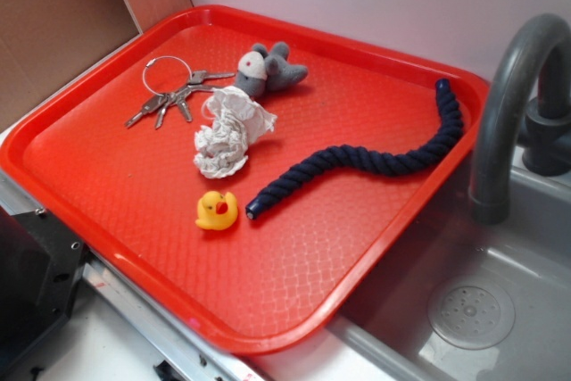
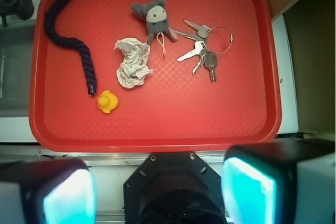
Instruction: Grab the blue rope.
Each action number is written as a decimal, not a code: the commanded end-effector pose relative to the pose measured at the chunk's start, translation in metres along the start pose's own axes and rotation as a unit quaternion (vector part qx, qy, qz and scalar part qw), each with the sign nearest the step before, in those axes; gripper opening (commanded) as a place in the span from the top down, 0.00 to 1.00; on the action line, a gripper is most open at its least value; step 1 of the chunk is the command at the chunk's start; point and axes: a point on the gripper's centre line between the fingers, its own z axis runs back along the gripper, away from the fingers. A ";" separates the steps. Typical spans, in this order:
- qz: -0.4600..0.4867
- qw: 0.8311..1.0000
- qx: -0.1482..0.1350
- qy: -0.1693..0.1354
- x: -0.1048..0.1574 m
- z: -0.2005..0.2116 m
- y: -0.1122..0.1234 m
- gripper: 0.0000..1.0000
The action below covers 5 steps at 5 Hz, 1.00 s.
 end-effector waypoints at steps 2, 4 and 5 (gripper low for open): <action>-0.035 0.999 0.011 -0.017 0.008 -0.006 -0.004 0.00; -0.119 0.989 0.026 -0.080 0.053 -0.042 -0.034 0.00; -0.159 0.983 0.011 -0.096 0.075 -0.062 -0.057 0.00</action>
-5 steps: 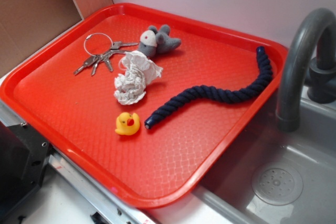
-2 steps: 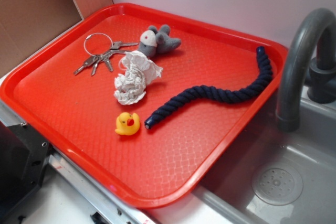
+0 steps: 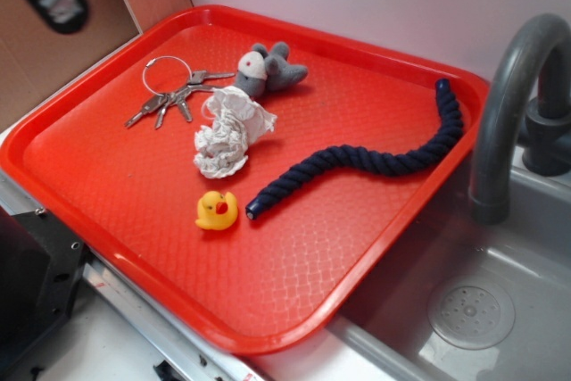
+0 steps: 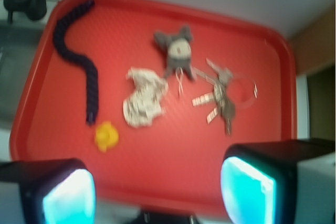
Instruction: Grab the blue rope.
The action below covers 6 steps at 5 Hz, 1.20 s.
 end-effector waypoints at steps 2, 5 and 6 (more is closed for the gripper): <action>-0.117 0.992 -0.053 -0.010 0.070 -0.070 -0.064 0.00; -0.166 0.984 -0.048 0.041 0.081 -0.141 -0.086 0.00; -0.167 0.983 -0.033 0.062 0.082 -0.162 -0.087 0.00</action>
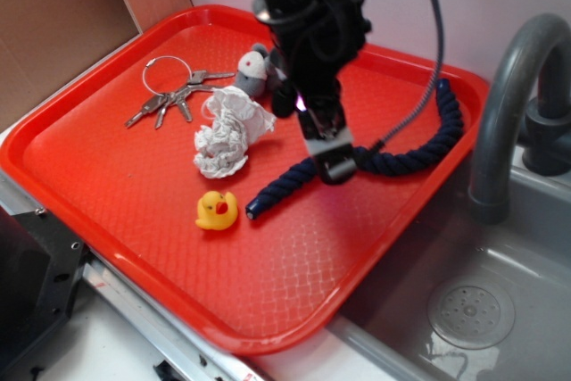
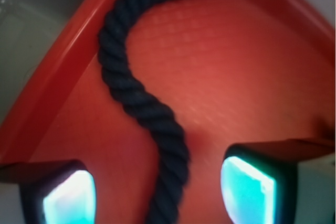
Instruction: Grab the blue rope.
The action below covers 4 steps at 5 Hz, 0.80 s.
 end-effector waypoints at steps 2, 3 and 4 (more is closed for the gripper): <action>-0.030 0.999 -0.021 0.019 0.015 -0.034 -0.005 0.06; -0.050 0.998 -0.023 0.020 0.016 -0.039 -0.007 1.00; -0.049 0.998 -0.021 0.023 0.014 -0.042 -0.006 1.00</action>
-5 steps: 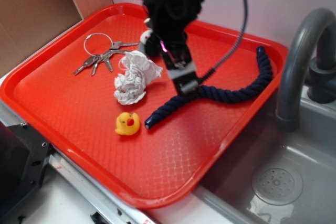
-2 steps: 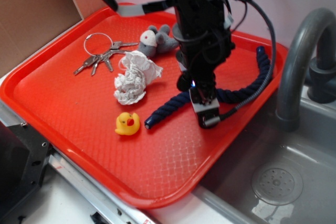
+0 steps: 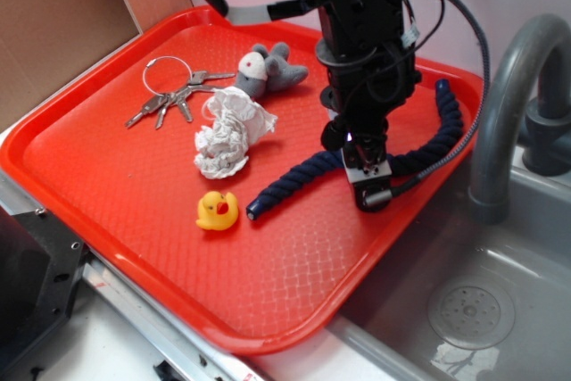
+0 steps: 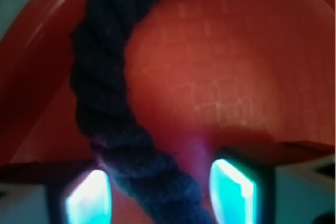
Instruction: Grab the blue rope.
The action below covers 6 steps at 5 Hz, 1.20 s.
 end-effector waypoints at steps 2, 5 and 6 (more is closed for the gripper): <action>0.007 0.999 -0.025 0.047 -0.003 0.010 0.001 1.00; 0.276 0.960 -0.034 -0.015 -0.080 0.159 0.026 1.00; 0.328 0.944 -0.023 -0.028 -0.114 0.201 0.018 1.00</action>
